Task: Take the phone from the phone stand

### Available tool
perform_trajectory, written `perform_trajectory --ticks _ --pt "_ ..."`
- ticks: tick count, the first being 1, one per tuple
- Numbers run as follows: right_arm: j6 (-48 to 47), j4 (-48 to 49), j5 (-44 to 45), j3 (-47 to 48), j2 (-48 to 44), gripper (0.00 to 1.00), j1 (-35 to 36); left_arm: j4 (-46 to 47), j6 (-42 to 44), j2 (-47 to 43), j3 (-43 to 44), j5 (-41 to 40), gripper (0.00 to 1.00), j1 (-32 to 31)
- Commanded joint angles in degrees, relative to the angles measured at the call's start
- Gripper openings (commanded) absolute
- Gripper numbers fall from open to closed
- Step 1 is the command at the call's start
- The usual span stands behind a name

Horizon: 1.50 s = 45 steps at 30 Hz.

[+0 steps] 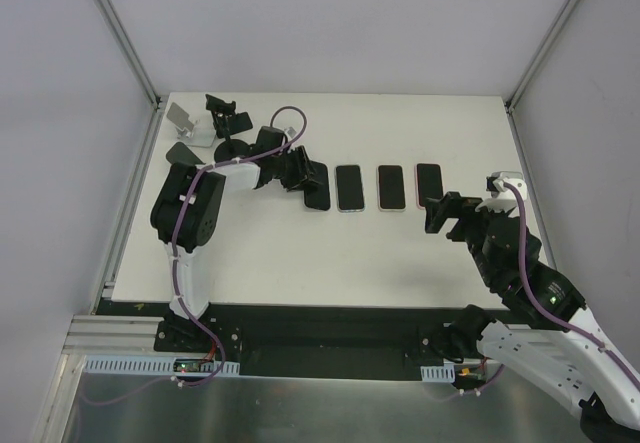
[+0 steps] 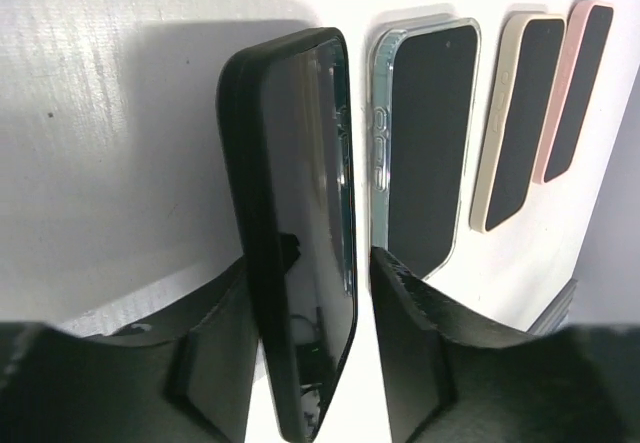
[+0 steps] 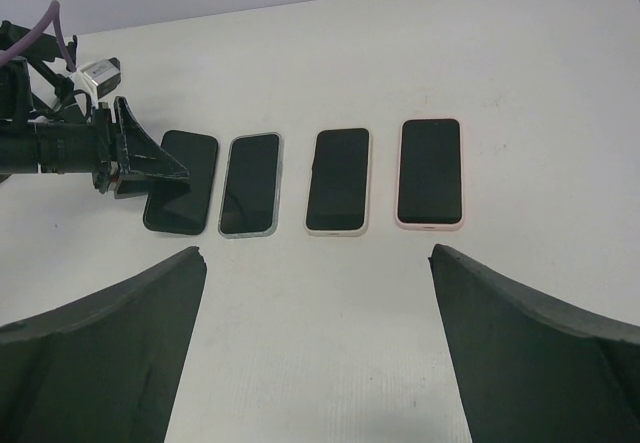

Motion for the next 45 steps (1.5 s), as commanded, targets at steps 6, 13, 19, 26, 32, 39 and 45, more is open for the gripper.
perform_trajectory --ticks 6,13,19,26,32,39,45 --pt "0.4 -0.1 -0.6 2.5 0.0 0.97 -0.3 -4.4 4.5 -0.6 3.4 -2.7 0.58 0.4" --pt "1.4 -0.1 -0.5 2.1 -0.1 0.97 -0.2 -6.9 8.0 -1.9 3.2 -5.1 0.72 0.4" --pt "2.5 -0.5 -0.1 1.9 -0.4 0.97 -0.3 -9.1 11.2 -1.2 5.7 -6.7 0.85 0.4" --pt "3.7 -1.6 0.4 1.9 -0.5 0.97 -0.3 -13.4 14.1 -2.2 7.7 -9.4 0.99 0.5" --pt "2.5 -2.4 3.3 1.7 -0.5 0.96 -0.3 -15.6 17.2 -9.9 5.7 -14.2 0.99 0.5" --pt "0.2 -2.8 4.5 2.8 3.1 0.96 -0.4 -17.2 14.7 -29.7 -2.2 -17.1 0.99 5.0" --pt "-2.6 -2.8 5.9 5.0 5.7 0.96 -1.3 -24.2 15.0 -50.4 -7.1 -24.8 0.99 10.9"
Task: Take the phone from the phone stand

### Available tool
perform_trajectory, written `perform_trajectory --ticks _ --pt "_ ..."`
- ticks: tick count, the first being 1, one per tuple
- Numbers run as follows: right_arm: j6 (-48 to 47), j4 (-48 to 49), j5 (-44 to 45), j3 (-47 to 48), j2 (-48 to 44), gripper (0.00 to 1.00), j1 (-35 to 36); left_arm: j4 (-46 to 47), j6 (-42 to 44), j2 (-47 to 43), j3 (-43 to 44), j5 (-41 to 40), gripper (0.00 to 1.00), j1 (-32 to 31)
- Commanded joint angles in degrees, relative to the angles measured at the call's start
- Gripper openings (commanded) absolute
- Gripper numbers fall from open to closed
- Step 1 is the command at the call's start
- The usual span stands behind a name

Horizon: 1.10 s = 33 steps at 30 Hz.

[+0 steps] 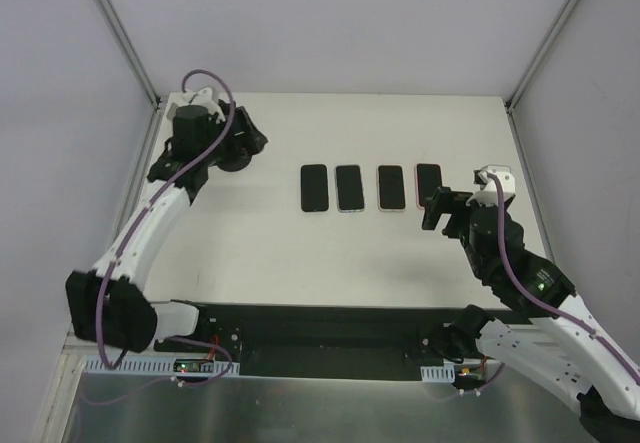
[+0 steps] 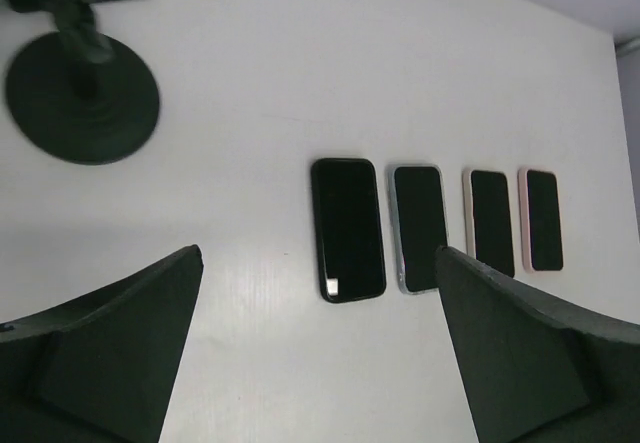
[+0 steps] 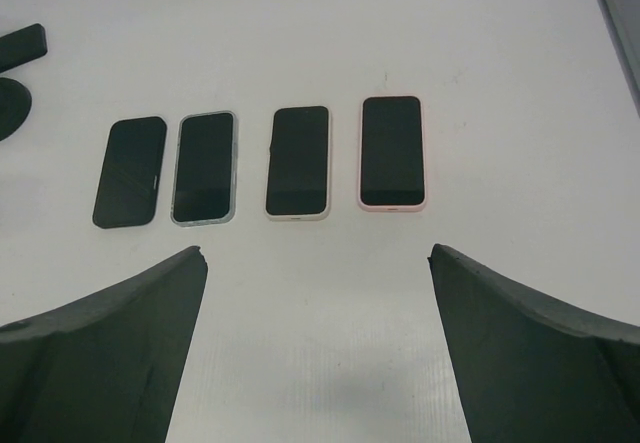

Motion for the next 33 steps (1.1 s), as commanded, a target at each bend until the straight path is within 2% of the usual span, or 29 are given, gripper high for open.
perform_trajectory --ticks 1,3,6,12,19,20,24,33 --pt "-3.7 0.3 3.4 4.0 1.4 0.96 -1.0 -6.0 1.2 -15.7 -3.7 -10.0 0.99 2.8" --pt "-5.9 0.3 5.2 4.6 1.4 0.96 -1.7 -6.3 2.9 -25.0 -6.9 -18.6 0.99 2.8" --pt "-8.3 0.3 7.6 5.7 1.2 0.96 -2.8 -6.4 8.0 -35.6 -9.0 -26.7 0.99 2.8" --pt "-13.0 2.2 13.5 7.2 -0.7 0.96 -3.6 -6.4 17.5 -47.6 -8.6 -34.9 0.99 2.9" --pt "-19.3 10.0 18.8 5.8 -5.3 0.96 -3.8 -5.6 21.9 -51.7 -4.1 -37.8 0.99 2.8" --pt "-19.6 10.5 19.8 5.7 -5.9 0.96 -3.8 -4.4 22.6 -51.7 -3.2 -40.7 0.99 2.8" --pt "-19.6 12.0 23.0 3.9 -8.2 0.96 -3.9 1.4 27.4 -52.4 -2.8 -43.3 0.99 1.2" --pt "-22.0 13.0 24.0 4.3 -12.1 0.96 -3.8 3.0 29.2 -56.7 -5.2 -42.1 0.99 1.0"
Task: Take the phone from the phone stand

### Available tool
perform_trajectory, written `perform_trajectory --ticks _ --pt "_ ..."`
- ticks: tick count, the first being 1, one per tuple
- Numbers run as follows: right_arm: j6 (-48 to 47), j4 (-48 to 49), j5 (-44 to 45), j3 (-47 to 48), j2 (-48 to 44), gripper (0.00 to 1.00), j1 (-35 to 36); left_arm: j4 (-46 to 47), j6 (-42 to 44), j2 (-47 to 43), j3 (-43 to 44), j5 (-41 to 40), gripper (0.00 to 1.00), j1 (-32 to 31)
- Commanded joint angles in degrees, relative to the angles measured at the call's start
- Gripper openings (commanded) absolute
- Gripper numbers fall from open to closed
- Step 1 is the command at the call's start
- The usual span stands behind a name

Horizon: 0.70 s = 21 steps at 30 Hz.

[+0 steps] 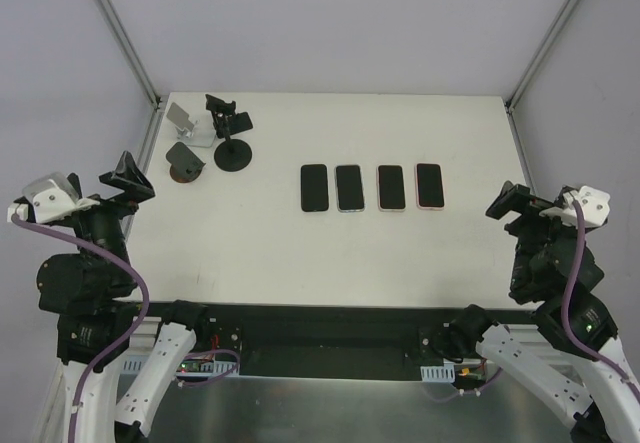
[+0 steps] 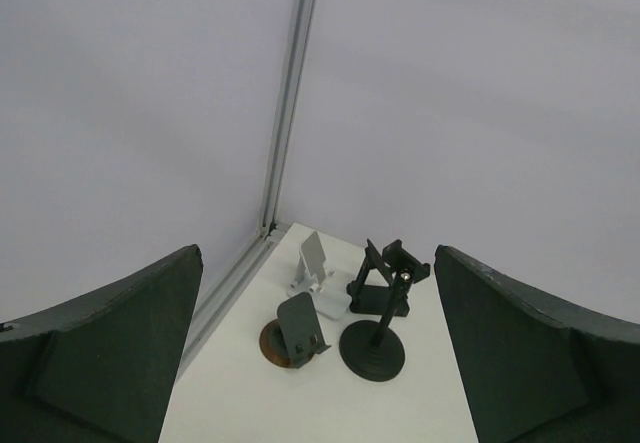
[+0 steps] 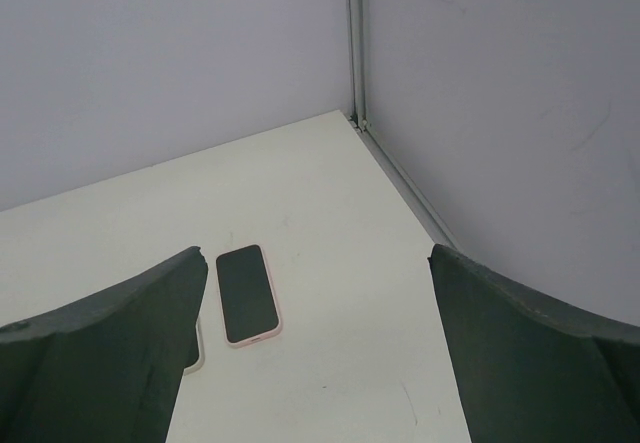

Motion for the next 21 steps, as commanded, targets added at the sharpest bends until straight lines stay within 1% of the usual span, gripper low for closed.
perform_trajectory --ticks 1,6,10,14,21 --pt "-2.2 1.9 2.4 0.7 -1.6 0.96 -0.3 3.1 2.2 -2.4 -0.3 -1.0 0.99 -0.2" --pt "1.8 1.2 3.1 -1.9 -6.0 0.96 -0.3 3.1 3.8 -1.8 1.3 -0.3 0.99 -0.2" --pt "2.7 -0.3 3.9 -1.7 -8.5 0.96 -0.2 3.2 3.9 -1.8 1.2 0.4 0.99 -0.2" --pt "2.5 -1.0 3.9 -1.0 -8.7 0.96 -0.2 3.1 3.7 -2.6 0.6 0.5 0.99 -0.2" --pt "5.0 -2.4 2.8 -1.0 -8.2 0.96 -0.2 3.1 4.3 -3.4 0.4 2.0 0.99 -0.2"
